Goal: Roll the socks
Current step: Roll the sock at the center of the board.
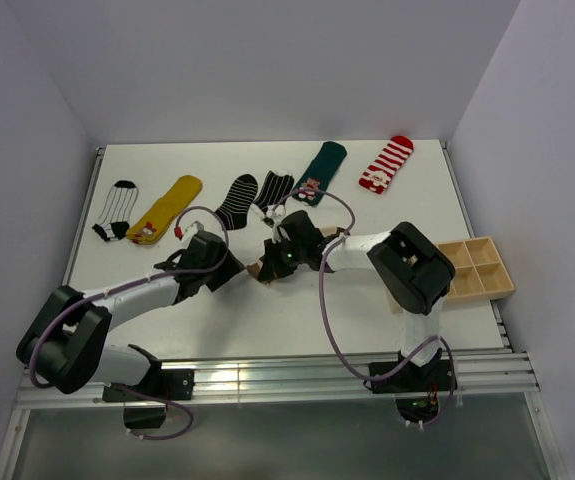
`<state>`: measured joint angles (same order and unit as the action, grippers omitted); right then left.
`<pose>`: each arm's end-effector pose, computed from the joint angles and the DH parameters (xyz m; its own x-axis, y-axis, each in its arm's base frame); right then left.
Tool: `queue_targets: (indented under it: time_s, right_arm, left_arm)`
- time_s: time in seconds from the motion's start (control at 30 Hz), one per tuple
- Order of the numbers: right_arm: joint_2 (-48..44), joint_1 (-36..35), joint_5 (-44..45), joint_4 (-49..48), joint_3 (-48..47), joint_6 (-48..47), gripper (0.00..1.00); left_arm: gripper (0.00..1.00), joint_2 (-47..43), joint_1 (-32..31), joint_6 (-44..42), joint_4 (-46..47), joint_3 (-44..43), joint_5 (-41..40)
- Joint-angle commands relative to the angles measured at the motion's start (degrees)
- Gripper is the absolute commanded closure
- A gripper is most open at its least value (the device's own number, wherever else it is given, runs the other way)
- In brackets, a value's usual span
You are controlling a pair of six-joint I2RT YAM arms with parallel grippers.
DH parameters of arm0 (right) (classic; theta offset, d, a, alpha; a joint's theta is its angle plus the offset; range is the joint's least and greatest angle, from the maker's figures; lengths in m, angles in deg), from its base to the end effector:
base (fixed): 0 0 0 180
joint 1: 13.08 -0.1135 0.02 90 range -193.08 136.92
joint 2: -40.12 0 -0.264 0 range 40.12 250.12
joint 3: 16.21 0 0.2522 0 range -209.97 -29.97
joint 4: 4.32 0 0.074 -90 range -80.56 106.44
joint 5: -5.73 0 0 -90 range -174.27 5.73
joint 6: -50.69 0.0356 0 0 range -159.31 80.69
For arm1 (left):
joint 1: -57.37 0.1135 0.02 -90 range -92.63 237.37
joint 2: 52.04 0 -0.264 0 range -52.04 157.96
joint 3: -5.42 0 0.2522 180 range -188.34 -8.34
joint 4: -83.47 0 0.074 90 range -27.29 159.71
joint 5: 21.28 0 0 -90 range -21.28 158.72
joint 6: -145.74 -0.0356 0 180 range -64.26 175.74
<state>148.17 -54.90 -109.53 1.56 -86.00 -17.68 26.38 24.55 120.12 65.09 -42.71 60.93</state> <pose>0.2701 0.2621 0.1344 -0.7889 -0.2585 -0.5576 -0.5814 0.6079 0.5408 0.2185 -0.1352 0.1629 -0.6892 -0.6185 -0.3773 -0.3693 0.7480 -0.5515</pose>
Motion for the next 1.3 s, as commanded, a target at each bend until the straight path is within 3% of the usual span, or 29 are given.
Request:
queue_targets:
  time_s: [0.0,0.07,0.17,0.47,0.7,0.83,0.97,1.03,1.27]
  right_arm:
    - [3.74,3.14,-16.03,-2.20,4.60,6.57,1.00]
    - [5.06,5.33,-22.45,-10.61,6.45,12.63,1.00]
    - [6.20,6.58,-24.75,-16.19,8.65,18.18,1.00]
    - [8.32,8.25,-23.87,-19.54,10.33,22.75,1.00]
    - [8.14,8.86,-22.82,-18.41,10.42,22.15,1.00]
    - [5.43,8.78,-18.27,-12.53,9.01,17.67,0.94]
    - [1.47,7.64,-12.21,-4.72,7.78,10.83,0.72]
    - [-1.68,6.76,-8.95,-0.50,7.34,8.27,0.67]
    - [-11.97,0.08,14.48,5.41,8.65,0.18,0.58]
  left_arm:
    - [0.41,-3.61,-0.32,1.63,7.68,3.16,-0.48]
    - [0.43,-3.70,-0.58,1.28,9.27,4.22,0.23]
    - [0.45,-2.74,-1.72,0.66,10.42,4.22,0.67]
    - [0.55,2.79,-4.09,1.10,12.97,3.08,2.26]
    - [0.69,7.45,-4.89,1.36,12.10,1.94,2.61]
    - [0.72,9.83,-5.67,1.28,9.64,0.45,1.64]
    - [0.75,11.85,-6.38,0.84,7.09,-1.48,0.59]
    - [0.76,12.20,-6.64,0.49,6.12,-1.93,0.15]
    - [0.78,13.78,-7.35,-1.10,4.80,-4.74,-0.82]
